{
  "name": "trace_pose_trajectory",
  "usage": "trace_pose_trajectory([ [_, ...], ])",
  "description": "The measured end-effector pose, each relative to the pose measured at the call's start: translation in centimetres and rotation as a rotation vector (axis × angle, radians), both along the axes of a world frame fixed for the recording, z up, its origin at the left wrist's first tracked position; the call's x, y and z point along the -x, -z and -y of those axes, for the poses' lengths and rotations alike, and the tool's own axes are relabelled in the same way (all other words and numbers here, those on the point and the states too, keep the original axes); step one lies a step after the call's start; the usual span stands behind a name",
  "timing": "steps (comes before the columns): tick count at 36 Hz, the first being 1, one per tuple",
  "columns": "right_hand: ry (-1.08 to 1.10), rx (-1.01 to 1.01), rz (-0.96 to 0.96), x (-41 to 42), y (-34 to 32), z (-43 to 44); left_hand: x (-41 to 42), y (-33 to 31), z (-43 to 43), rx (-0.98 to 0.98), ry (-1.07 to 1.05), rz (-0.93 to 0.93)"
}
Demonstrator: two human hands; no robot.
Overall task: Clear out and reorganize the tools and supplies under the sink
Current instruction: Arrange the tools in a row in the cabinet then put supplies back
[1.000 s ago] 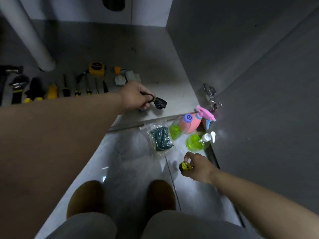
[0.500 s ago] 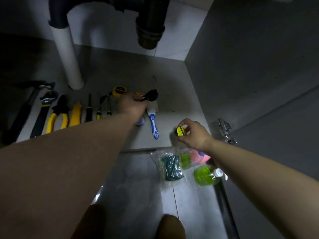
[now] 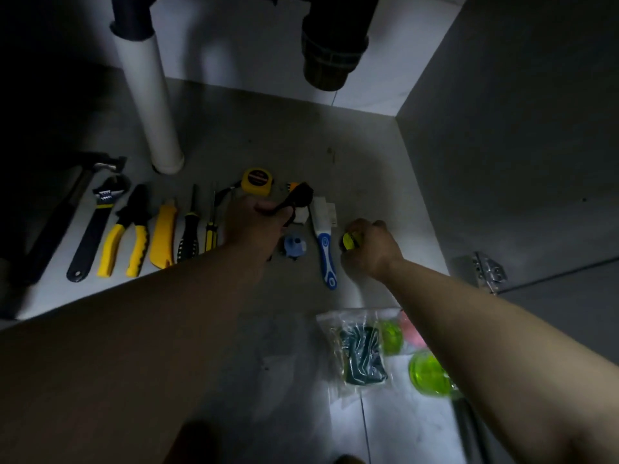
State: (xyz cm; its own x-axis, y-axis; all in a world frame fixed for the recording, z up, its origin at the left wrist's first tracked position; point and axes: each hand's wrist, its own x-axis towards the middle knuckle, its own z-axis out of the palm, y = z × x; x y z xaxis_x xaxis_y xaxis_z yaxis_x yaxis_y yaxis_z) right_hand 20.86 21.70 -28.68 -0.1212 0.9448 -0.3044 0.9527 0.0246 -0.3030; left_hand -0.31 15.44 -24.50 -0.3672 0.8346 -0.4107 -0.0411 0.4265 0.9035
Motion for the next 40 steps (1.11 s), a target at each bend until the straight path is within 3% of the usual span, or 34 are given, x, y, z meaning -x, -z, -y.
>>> trace_pose_trajectory([
  [14,-0.036,0.048,-0.110,-1.1,0.0,4.2,-1.6,-1.3,-0.1,0.023,0.062,-0.039],
  [18,-0.021,-0.132,-0.178,-1.3,-2.4,3.6,-2.6,-1.9,0.0,0.007,0.082,-0.014],
  [22,-0.196,-0.323,-0.230,-0.8,-5.6,2.5,-3.7,-2.4,0.1,-0.010,0.107,0.039],
  [29,-0.320,-0.307,-0.134,0.4,-8.2,1.6,-4.7,-2.3,0.2,-0.018,0.131,0.083],
  [36,-0.262,-0.218,-0.151,0.2,-7.0,1.0,-4.1,-1.9,0.5,-0.035,0.130,0.132],
  [40,-0.165,-0.224,-0.010,-0.5,-5.8,-0.8,-3.6,-1.7,0.3,-0.022,0.140,0.049],
])
